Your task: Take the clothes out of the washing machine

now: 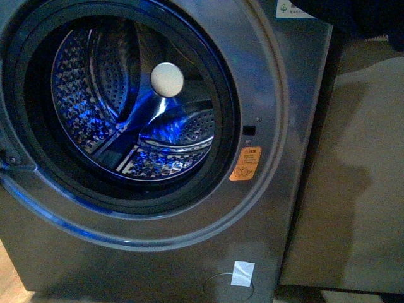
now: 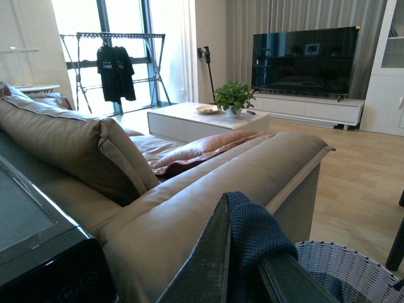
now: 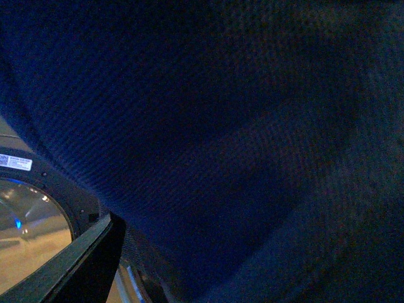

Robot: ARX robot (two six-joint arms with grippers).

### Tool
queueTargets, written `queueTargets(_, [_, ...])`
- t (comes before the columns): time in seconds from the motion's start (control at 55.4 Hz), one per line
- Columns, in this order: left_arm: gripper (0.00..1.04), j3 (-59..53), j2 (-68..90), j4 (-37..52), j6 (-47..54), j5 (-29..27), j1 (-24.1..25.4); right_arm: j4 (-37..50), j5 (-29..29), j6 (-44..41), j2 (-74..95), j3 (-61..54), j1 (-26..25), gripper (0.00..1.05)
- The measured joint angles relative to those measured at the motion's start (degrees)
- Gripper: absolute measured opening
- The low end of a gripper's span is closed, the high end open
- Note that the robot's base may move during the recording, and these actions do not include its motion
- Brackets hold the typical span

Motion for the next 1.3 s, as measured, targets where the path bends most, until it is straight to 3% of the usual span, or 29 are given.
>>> queueTargets(0.397, [0.06,0.0,0.0,-0.02,0.0,-0.02,0.0,1.14,2.4,-2.73,7.69,5.31,10.82,0.97])
queueTargets(1.012, [0.06,0.0,0.0,-0.02,0.0,-0.28,0.02,-0.52,10.88,-4.83,19.54,17.57,21.05,0.97])
queueTargets(1.301, [0.06,0.0,0.0,0.0,0.0,-0.35,0.02,-1.03,18.64,-5.44,24.87,24.17,24.28,0.97])
